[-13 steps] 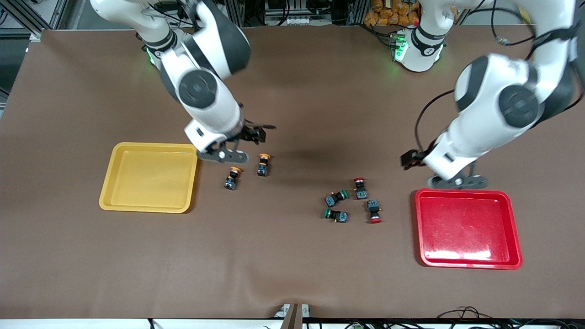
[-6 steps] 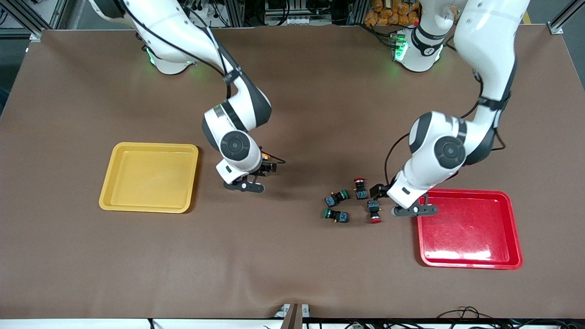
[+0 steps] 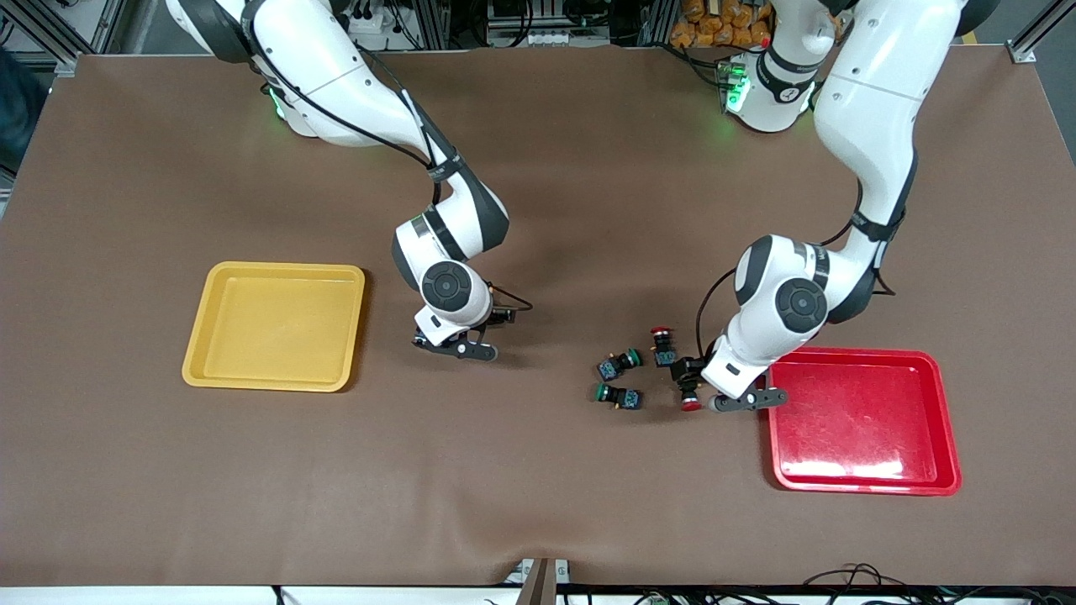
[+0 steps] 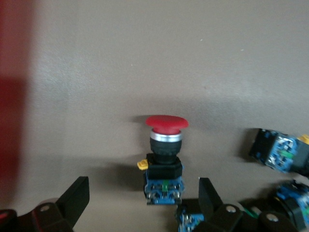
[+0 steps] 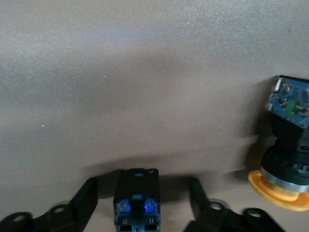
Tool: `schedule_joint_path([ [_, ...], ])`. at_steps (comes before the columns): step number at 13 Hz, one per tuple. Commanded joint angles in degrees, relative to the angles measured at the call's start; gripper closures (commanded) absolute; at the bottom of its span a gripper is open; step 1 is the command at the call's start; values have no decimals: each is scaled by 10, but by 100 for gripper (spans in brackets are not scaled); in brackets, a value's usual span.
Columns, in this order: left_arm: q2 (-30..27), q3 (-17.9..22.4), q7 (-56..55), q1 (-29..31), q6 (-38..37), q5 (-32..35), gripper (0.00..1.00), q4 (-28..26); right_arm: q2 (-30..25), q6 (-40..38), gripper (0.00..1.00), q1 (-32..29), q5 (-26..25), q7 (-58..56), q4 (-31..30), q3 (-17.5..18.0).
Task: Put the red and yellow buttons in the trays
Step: 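Close the right gripper on the orange button while the left gripper grasps red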
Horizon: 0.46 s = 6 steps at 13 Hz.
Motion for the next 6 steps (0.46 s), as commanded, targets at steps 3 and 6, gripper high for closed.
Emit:
schedule_joint_path([
  [3,38,3,-20,-9,5,1,0,31,-6,-40,100,-4,19,-2,9,1],
  [6,47,7,-19,-26,6,2,0,31,-69,-131,100,-23,35,-2,18,-2],
])
